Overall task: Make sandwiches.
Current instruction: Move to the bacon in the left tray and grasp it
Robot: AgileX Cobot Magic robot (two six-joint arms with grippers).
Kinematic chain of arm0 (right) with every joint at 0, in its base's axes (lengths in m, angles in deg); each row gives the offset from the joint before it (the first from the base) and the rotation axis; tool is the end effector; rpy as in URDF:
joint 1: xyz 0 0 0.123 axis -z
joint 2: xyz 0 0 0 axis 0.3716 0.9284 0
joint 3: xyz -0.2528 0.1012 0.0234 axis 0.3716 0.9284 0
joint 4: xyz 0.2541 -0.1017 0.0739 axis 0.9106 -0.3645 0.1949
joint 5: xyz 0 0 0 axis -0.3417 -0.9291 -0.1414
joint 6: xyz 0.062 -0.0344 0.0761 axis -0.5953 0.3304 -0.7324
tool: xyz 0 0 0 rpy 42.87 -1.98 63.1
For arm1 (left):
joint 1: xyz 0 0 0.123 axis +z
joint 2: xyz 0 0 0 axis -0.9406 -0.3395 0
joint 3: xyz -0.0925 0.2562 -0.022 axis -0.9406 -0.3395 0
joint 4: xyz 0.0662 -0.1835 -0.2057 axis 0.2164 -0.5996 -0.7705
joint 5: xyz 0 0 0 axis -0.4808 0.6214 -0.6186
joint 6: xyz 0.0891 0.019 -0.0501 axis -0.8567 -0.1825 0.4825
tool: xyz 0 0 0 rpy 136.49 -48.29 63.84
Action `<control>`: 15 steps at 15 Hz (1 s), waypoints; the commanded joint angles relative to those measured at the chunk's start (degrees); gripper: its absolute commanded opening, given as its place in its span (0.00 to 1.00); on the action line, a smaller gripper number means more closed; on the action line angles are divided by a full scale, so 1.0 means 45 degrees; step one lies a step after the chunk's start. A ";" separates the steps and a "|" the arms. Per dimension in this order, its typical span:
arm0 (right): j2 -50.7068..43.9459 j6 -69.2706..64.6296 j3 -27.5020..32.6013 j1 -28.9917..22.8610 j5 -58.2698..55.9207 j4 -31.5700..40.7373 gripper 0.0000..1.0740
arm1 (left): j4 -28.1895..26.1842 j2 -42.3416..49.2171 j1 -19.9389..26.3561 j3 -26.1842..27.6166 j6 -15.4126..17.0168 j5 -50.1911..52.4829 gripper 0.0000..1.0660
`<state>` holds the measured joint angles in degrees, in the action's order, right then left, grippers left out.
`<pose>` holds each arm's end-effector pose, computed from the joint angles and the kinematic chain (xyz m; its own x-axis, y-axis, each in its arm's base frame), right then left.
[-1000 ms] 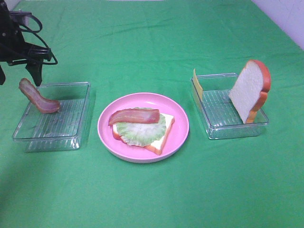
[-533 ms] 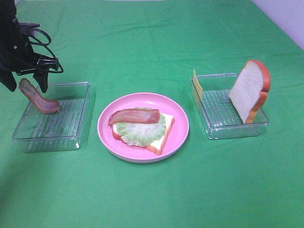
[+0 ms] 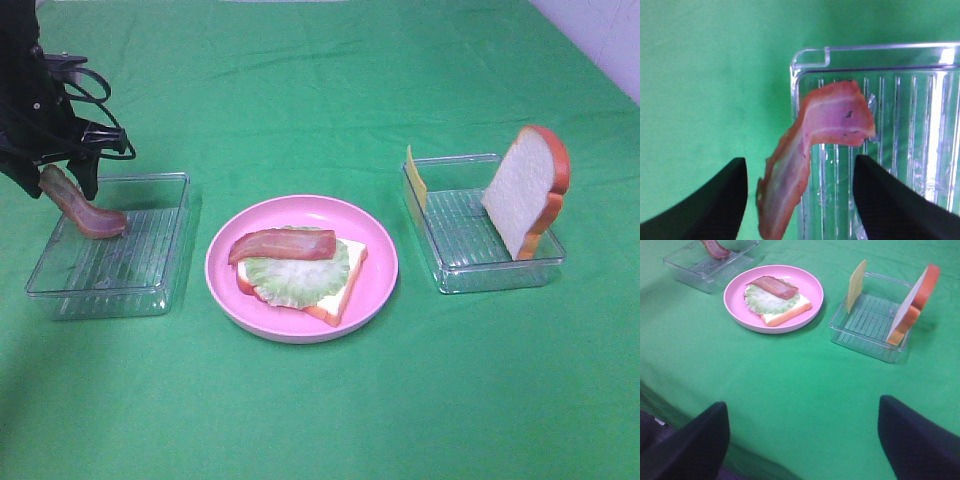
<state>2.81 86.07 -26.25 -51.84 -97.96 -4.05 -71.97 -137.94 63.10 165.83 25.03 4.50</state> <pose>0.0342 0.0276 0.2894 -0.3605 -0.2712 -0.8925 -0.5701 0.8214 -0.0193 0.4689 -0.0517 0.1286 -0.9864 -0.0444 -0.1584 -0.0504 0.9981 0.0344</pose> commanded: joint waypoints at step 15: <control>-0.0166 0.0089 0.0064 -0.0025 0.0153 0.0000 0.72 | -0.0191 -0.0178 0.0013 0.0713 0.0331 -0.0713 0.42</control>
<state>2.81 86.07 -26.25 -51.84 -97.96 -4.05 -72.26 -138.80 63.10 168.81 26.06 1.52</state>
